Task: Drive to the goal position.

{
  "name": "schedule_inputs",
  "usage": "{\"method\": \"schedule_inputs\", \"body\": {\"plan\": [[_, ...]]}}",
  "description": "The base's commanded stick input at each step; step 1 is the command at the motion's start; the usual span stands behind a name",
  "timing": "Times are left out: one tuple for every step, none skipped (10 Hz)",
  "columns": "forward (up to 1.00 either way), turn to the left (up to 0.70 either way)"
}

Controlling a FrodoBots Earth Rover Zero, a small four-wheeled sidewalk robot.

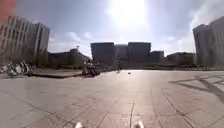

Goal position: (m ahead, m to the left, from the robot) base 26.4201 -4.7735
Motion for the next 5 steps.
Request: {"method": "schedule_inputs", "body": {"plan": [[0.70,-0.01],[0.70,-0.01],[0.70,-0.01],[0.70,-0.01],[0.70,-0.01]]}}
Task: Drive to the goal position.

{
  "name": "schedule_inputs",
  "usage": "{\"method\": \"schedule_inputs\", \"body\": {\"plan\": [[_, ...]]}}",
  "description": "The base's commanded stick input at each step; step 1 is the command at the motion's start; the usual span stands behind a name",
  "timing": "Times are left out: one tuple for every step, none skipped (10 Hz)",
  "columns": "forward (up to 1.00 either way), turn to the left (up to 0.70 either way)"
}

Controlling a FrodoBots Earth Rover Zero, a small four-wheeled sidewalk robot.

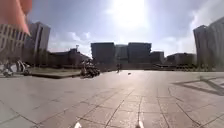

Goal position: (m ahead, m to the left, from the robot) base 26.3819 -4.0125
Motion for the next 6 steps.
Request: {"method": "schedule_inputs", "body": {"plan": [[0.70,-0.01],[0.70,-0.01],[0.70,-0.01],[0.70,-0.01],[0.70,-0.01],[0.70,-0.01]]}}
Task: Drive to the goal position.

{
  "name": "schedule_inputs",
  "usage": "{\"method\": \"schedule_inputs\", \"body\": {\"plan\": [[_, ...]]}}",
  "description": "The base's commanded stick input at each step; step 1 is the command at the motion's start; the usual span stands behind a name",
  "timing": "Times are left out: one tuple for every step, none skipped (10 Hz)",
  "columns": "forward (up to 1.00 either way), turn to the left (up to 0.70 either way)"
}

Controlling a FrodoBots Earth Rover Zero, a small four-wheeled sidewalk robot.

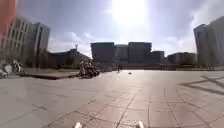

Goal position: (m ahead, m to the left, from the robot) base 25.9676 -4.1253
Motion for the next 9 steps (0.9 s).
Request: {"method": "schedule_inputs", "body": {"plan": [[0.70,-0.01],[0.70,-0.01],[0.70,-0.01],[0.70,-0.01],[0.70,-0.01],[0.70,-0.01],[0.70,-0.01],[0.70,-0.01],[0.70,-0.01]]}}
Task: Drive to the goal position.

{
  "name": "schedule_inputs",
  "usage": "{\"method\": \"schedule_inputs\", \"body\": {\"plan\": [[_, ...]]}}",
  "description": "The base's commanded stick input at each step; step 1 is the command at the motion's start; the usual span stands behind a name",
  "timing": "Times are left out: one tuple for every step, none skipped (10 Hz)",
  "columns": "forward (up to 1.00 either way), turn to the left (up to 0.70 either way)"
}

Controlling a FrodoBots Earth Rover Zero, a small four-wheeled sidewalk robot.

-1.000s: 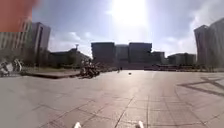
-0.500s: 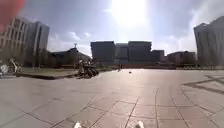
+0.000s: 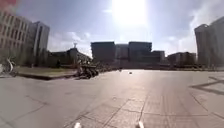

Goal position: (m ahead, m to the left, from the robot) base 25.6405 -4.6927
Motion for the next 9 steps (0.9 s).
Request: {"method": "schedule_inputs", "body": {"plan": [[0.70,-0.01],[0.70,-0.01],[0.70,-0.01],[0.70,-0.01],[0.70,-0.01],[0.70,-0.01],[0.70,-0.01],[0.70,-0.01],[0.70,-0.01]]}}
